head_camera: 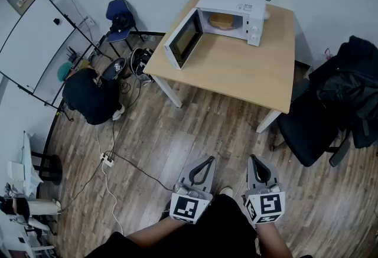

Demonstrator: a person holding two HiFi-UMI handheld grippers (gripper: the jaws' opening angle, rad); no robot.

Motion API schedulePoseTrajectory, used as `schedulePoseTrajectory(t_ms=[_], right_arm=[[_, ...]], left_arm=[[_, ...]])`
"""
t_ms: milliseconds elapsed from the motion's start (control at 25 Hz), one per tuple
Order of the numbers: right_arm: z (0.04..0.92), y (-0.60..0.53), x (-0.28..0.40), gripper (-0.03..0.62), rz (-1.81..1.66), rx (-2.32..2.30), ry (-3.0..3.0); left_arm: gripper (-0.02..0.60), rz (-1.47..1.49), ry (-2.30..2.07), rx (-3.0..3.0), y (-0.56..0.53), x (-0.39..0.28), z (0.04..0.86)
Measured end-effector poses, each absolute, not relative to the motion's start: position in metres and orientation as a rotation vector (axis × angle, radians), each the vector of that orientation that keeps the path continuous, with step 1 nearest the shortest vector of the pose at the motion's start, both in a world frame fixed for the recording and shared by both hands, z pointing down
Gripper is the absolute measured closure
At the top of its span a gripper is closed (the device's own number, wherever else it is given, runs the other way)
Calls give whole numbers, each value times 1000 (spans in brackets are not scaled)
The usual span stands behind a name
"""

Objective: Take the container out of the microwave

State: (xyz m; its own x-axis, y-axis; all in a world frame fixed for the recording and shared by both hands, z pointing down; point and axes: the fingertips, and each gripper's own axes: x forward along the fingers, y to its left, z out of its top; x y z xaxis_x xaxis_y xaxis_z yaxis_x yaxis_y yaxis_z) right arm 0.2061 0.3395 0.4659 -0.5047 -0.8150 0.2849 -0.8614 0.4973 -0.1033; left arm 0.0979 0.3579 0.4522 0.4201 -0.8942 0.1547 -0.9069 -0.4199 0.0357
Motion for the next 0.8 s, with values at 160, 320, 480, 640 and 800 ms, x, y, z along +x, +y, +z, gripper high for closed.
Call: schedulePoseTrajectory(t_ms=[160, 320, 480, 640, 800], right_arm=[[458, 358, 202, 536, 333, 1416, -2554], [453, 368, 203, 536, 356, 1448, -2624], [461, 372, 205, 536, 354, 1445, -2603], [472, 369, 200, 536, 355, 1425, -2582], [467, 343, 225, 536, 281, 1573, -2501]], left_arm=[[569, 169, -1622, 2532, 368, 97, 455], [569, 125, -1678, 2527, 373, 89, 452], [569, 145, -1720, 2510, 373, 71, 456], [569, 139, -1768, 2464, 367, 46, 461], [569, 146, -1698, 2468, 348, 54, 473]])
